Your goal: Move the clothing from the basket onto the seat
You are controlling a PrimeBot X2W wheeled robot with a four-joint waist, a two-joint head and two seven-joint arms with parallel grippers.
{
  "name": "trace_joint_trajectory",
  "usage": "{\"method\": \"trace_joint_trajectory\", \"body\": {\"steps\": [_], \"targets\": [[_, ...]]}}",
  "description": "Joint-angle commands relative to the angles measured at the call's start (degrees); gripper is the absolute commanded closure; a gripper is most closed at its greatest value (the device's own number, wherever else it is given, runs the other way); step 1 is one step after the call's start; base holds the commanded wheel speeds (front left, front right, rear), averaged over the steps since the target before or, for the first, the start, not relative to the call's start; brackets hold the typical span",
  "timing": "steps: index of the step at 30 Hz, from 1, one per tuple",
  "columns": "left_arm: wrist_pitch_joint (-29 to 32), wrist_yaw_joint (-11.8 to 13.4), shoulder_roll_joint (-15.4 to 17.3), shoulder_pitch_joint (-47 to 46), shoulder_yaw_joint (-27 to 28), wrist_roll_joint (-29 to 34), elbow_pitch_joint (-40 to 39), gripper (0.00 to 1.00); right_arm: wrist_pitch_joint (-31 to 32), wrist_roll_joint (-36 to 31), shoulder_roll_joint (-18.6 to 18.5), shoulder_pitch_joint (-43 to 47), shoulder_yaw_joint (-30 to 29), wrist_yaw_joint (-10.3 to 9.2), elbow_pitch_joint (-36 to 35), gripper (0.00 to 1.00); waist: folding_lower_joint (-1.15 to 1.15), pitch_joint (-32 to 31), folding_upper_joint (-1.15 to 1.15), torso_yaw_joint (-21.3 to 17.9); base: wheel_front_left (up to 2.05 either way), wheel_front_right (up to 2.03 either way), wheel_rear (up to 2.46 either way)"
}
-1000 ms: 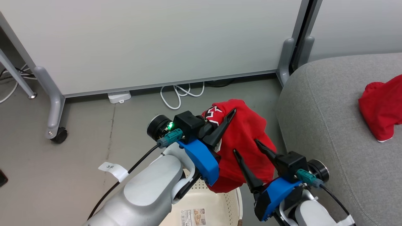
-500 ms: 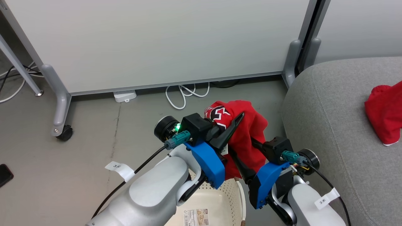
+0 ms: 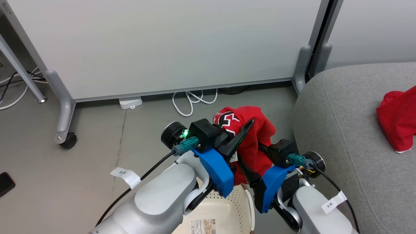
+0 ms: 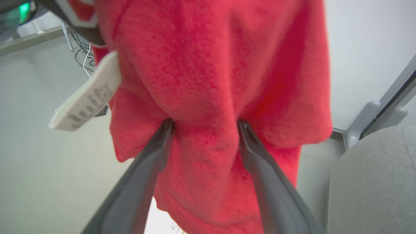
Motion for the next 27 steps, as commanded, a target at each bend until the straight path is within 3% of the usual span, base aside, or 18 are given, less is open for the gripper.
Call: {"method": "trace_joint_trajectory", "body": {"steps": [1, 2, 3, 5, 6, 22, 24, 25, 26, 27], "targets": [[-0.3, -0.1, 0.2, -0.7, -0.1, -0.2, -0.2, 1.00, -0.5, 0.5, 0.1, -1.1, 0.3, 0.03, 0.5, 0.00, 0.00, -0.1, 0.00, -0.1, 0.00, 0.00, 0.00], [-0.3, -0.1, 0.2, -0.7, -0.2, -0.2, -0.2, 1.00, -0.4, 0.8, 0.1, -1.2, 0.5, 0.03, 0.9, 0.00, 0.00, -0.1, 0.00, -0.1, 0.00, 0.00, 0.00], [-0.3, -0.1, 0.2, -0.7, -0.3, -0.3, -0.2, 1.00, -0.4, 1.1, 0.1, -1.3, 0.7, 0.03, 1.2, 0.47, 0.00, -0.1, 0.00, -0.1, 0.00, 0.00, 0.00], [-0.3, -0.1, 0.2, -0.8, -0.3, -0.5, -0.2, 1.00, -0.7, 1.5, 0.2, -1.8, 0.8, 0.03, 1.7, 0.89, 0.00, -0.1, 0.00, -0.2, 0.00, 0.00, 0.00], [-0.3, -0.1, 0.3, -0.9, -0.4, -0.5, -0.2, 1.00, -0.9, 1.7, 0.2, -2.0, 0.8, 0.03, 2.0, 1.00, 0.00, -0.1, 0.00, -0.3, 0.00, 0.00, 0.00], [-0.3, -0.1, 0.4, -1.1, 0.1, -0.3, 0.3, 0.98, -2.5, 2.7, 0.3, -3.0, 1.4, 0.03, 4.7, 1.00, 0.00, 0.1, 0.00, -0.7, 0.00, 0.00, 0.00], [-0.3, -0.1, 0.5, -0.8, 0.3, 0.0, 0.2, 0.62, -2.8, 2.6, 0.4, -3.1, 1.3, 0.03, 4.9, 1.00, 0.00, 0.1, 0.00, -0.8, 0.00, 0.00, 0.00], [-0.3, -0.1, 0.6, -0.6, 0.5, 0.0, 0.2, 0.51, -3.0, 2.5, 0.4, -3.1, 1.3, 0.03, 4.9, 1.00, 0.00, 0.1, 0.00, -0.8, 0.00, 0.00, 0.00], [-0.3, -0.1, 0.6, -0.5, 0.6, 0.1, 0.2, 0.22, -3.0, 2.5, 0.4, -3.1, 1.3, 0.03, 4.9, 1.00, 0.00, 0.0, 0.00, -0.8, 0.00, 0.00, 0.00], [-0.3, -0.1, 0.7, -0.3, 0.7, 0.2, 0.2, 0.00, -3.1, 2.5, 0.4, -3.1, 1.3, 0.03, 4.9, 1.00, 0.00, 0.0, 0.00, -0.8, 0.00, 0.00, 0.00]]}}
